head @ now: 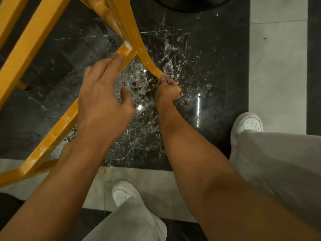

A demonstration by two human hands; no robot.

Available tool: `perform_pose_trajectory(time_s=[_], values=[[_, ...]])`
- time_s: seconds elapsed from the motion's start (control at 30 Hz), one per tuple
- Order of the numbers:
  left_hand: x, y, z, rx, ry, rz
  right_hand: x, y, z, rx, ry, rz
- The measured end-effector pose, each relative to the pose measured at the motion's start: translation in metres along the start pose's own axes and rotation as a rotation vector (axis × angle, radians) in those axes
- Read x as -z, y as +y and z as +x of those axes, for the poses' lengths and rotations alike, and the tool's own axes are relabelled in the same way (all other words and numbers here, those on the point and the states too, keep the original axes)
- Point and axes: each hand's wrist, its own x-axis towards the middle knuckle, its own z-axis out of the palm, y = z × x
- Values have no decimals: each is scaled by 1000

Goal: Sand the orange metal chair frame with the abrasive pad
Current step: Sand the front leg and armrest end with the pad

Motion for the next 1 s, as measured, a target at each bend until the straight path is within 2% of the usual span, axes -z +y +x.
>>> perform_pose_trajectory(time_s=[0.23,0.37,0.47,0.67,0.87,1.0], values=[[0,2,2,6,20,-18,-4,0,-9,135,5,-70],[1,6,2,35,17,-29,1,-2,-2,36,-1,-46],[3,7,3,46,16,-26,0,-8,-1,67,32,-138],[5,7,4,32,22,-23,-7,-4,-23,155,6,-89],[7,6,5,29,13,-22,-10,-9,-25,37,30,-37],[6,4,6,27,26,-29,-9,-11,-40,90,-18,3]])
